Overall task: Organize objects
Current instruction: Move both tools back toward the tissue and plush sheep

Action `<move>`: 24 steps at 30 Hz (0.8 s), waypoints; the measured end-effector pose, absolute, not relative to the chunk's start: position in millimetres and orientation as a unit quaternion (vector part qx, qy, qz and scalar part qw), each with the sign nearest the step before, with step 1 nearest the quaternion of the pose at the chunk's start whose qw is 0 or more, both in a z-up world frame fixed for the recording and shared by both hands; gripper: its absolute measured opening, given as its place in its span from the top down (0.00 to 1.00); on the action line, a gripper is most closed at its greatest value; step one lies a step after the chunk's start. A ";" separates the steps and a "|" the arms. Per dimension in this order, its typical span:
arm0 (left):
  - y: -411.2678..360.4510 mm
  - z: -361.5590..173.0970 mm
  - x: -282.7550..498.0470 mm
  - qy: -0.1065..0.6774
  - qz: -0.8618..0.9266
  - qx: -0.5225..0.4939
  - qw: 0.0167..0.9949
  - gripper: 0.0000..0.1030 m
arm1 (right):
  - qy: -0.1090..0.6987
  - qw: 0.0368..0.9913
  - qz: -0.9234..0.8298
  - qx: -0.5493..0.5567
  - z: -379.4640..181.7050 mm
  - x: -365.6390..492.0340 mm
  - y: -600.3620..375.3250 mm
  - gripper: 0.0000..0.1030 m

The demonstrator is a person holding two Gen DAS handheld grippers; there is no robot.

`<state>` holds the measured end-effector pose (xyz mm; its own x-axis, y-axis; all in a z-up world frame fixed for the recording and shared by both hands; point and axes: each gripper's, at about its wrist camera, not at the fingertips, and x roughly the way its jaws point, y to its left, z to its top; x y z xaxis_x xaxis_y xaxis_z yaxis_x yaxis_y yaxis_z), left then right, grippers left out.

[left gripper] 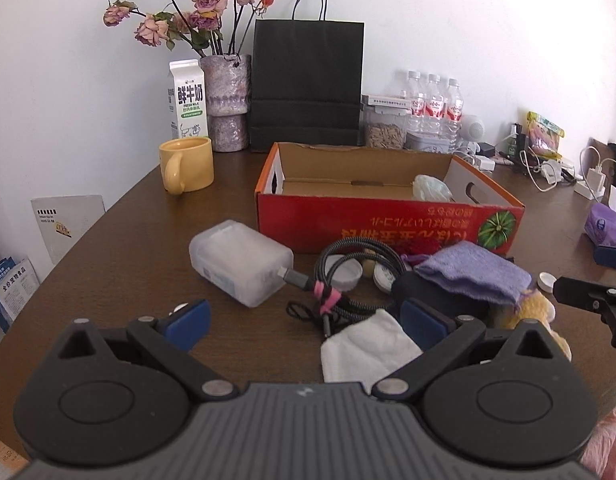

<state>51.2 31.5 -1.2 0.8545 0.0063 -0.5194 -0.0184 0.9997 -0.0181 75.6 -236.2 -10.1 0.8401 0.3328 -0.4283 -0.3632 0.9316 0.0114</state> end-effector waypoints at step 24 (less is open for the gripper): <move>27.0 -46.9 47.1 0.340 -0.062 -0.101 0.933 0.00 | 0.231 0.941 0.244 -0.034 -31.4 48.0 -239.1 0.00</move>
<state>47.1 27.0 -46.9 0.7608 -0.1845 -0.6223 0.0470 0.9719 -0.2307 48.0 -239.1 -31.4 0.7748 0.4429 -0.4511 -0.4743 0.8790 0.0483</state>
